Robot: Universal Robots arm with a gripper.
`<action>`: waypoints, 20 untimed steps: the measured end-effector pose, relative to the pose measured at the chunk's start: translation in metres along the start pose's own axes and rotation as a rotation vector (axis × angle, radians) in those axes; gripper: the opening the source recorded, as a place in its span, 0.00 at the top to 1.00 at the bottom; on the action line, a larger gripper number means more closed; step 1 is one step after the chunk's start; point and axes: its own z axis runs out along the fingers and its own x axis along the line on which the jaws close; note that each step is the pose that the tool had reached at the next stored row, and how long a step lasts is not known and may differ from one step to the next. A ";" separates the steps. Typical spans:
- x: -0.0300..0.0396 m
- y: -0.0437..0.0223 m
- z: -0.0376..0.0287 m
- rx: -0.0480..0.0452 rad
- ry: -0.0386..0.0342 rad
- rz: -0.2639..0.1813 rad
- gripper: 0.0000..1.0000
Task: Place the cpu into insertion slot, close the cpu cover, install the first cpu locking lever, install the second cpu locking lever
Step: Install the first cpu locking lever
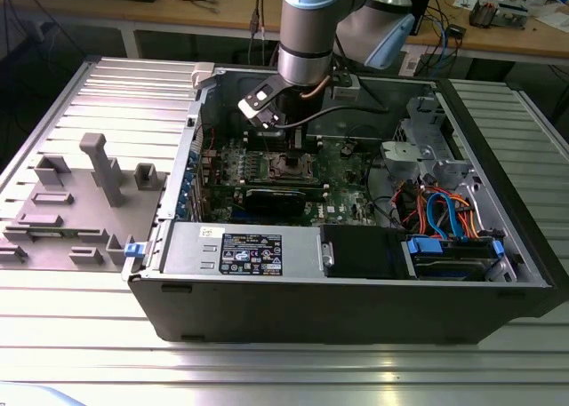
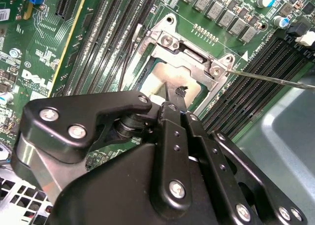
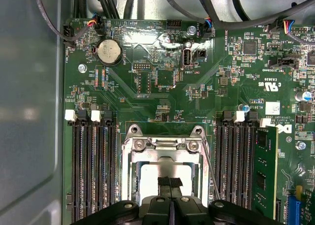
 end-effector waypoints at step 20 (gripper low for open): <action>-0.0013 -0.0003 -0.0450 0.0000 0.0000 0.000 0.89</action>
